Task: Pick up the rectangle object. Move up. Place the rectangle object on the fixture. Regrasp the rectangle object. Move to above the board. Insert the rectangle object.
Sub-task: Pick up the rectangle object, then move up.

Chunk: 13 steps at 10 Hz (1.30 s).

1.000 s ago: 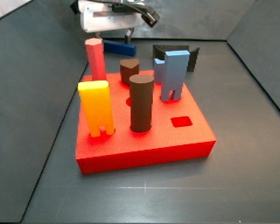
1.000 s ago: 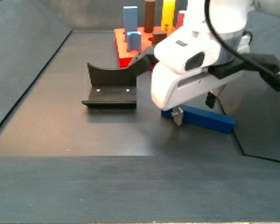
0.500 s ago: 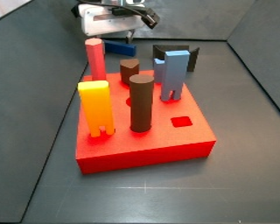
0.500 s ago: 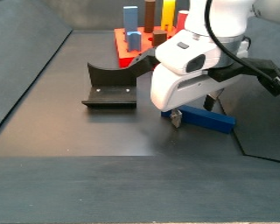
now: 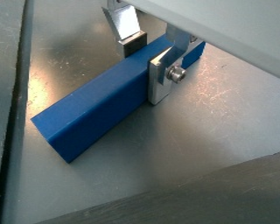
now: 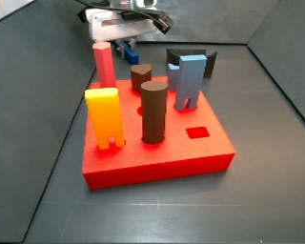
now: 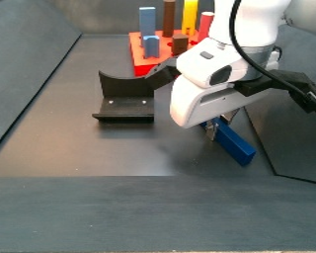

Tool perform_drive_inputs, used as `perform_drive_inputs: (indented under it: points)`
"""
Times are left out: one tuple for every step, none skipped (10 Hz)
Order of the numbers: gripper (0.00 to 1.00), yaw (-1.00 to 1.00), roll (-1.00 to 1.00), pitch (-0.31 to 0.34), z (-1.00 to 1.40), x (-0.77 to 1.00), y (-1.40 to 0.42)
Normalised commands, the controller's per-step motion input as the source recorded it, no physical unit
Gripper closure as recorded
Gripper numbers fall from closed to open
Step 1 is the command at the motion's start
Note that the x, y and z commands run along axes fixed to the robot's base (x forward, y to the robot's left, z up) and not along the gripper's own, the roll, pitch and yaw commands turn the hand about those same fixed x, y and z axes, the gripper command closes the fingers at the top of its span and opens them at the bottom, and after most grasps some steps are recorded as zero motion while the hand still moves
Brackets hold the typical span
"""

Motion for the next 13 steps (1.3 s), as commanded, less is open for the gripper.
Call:
perform_drive_inputs:
  points:
    - [1.0,0.0,0.0,0.0,0.0,0.0,0.0]
    - [1.0,0.0,0.0,0.0,0.0,0.0,0.0]
    - [1.0,0.0,0.0,0.0,0.0,0.0,0.0]
    - [1.0,0.0,0.0,0.0,0.0,0.0,0.0]
    - [1.0,0.0,0.0,0.0,0.0,0.0,0.0]
    - [1.0,0.0,0.0,0.0,0.0,0.0,0.0]
    - [1.0,0.0,0.0,0.0,0.0,0.0,0.0]
    - [1.0,0.0,0.0,0.0,0.0,0.0,0.0]
    - [1.0,0.0,0.0,0.0,0.0,0.0,0.0]
    - [1.0,0.0,0.0,0.0,0.0,0.0,0.0]
    - [1.0,0.0,0.0,0.0,0.83,0.0,0.0]
    - [1.0,0.02,0.0,0.054,0.74,-0.08,0.04]
    - [1.0,0.01,0.0,0.076,0.64,-0.08,0.03]
